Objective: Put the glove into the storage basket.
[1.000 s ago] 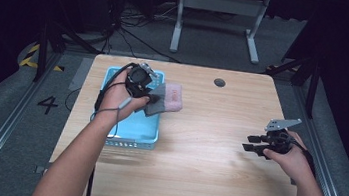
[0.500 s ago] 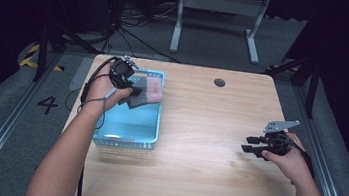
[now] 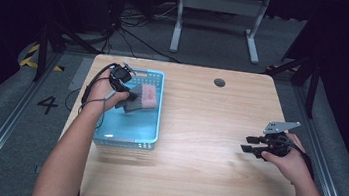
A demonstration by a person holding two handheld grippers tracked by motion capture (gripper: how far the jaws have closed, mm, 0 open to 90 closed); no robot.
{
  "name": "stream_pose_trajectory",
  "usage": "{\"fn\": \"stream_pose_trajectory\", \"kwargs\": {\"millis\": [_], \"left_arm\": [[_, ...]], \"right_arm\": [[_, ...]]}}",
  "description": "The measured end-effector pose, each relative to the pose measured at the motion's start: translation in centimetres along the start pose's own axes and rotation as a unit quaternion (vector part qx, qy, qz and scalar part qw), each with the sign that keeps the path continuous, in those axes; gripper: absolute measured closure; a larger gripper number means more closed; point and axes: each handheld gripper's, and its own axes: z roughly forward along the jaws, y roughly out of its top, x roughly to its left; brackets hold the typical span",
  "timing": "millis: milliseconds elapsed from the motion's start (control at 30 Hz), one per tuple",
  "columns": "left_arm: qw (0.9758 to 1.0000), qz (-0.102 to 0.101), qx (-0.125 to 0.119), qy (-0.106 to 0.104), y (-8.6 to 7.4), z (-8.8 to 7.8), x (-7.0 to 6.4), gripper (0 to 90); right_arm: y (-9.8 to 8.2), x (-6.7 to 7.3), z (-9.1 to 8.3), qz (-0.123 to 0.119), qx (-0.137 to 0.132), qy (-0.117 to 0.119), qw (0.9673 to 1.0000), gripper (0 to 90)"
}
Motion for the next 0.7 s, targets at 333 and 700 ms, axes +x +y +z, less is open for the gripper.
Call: {"fn": "stream_pose_trajectory", "kwargs": {"millis": [333, 700], "left_arm": [[0.9996, -0.007, 0.028, -0.001, -0.6, 2.7, 0.9, 67.1], [0.9994, 0.004, 0.035, 0.008, -0.3, 4.8, 1.5, 63.0]], "right_arm": [[0.0, 0.0, 0.2, -0.003, 0.0, 0.0, 1.0, 53.9], [-0.5, 0.2, 0.3, -0.001, 0.006, -0.005, 1.0, 53.6]]}}
